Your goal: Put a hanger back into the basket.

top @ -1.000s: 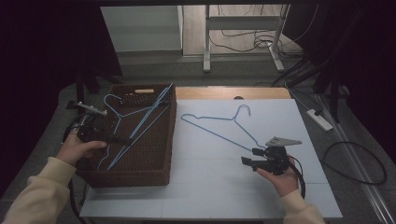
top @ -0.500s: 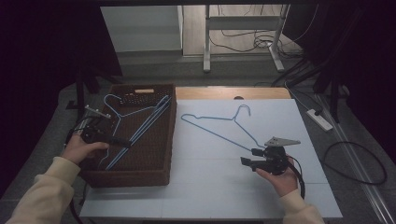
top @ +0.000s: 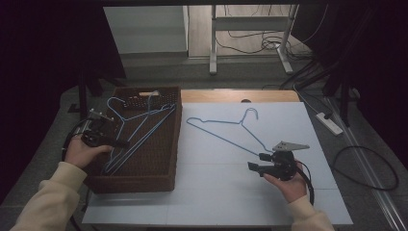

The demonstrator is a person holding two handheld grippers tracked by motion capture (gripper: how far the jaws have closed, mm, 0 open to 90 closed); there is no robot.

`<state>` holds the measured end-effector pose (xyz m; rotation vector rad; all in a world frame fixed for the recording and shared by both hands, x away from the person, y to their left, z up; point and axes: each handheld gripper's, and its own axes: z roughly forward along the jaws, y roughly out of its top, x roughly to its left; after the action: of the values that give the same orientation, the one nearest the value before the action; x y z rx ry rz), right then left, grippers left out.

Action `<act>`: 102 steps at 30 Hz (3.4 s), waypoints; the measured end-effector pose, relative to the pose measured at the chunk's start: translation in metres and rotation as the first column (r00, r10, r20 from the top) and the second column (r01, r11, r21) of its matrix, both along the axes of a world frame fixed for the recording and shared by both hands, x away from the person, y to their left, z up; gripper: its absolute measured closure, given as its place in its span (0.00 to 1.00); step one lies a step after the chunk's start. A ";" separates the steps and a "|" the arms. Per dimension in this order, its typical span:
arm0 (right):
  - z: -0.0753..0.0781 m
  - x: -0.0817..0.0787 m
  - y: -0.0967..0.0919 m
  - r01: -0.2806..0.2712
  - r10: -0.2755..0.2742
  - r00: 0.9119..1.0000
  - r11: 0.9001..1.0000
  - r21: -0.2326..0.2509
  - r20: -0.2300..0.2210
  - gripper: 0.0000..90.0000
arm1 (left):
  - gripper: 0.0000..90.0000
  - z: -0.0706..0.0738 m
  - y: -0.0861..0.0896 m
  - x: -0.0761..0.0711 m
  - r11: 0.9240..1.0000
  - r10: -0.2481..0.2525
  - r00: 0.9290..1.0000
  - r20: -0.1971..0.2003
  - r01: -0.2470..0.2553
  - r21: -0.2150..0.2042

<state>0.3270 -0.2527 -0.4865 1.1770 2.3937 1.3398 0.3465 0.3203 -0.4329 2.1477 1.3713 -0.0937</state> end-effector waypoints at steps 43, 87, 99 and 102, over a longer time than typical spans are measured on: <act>-0.001 0.001 0.001 -0.008 0.008 1.000 1.000 -0.005 0.000 0.35 | 0.41 0.015 -0.030 -0.014 0.971 0.132 0.952 0.275 -0.180 0.157; 0.006 0.007 0.003 -0.049 0.049 0.996 0.999 -0.002 0.072 0.34 | 0.37 0.010 -0.111 -0.095 0.991 -0.004 0.851 0.525 0.072 -0.109; 0.012 -0.001 0.001 -0.056 0.058 0.993 0.998 -0.019 0.098 0.34 | 0.37 0.005 -0.113 -0.098 0.993 -0.009 0.846 0.533 0.072 -0.098; 0.013 -0.003 0.003 -0.062 0.065 0.993 0.998 -0.027 0.101 0.34 | 0.37 0.007 -0.113 -0.099 0.992 -0.011 0.842 0.540 0.076 -0.099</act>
<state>0.3240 -0.2497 -0.4739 1.0092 2.3867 1.3515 0.2477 0.2078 -0.4259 1.9024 0.9574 0.3808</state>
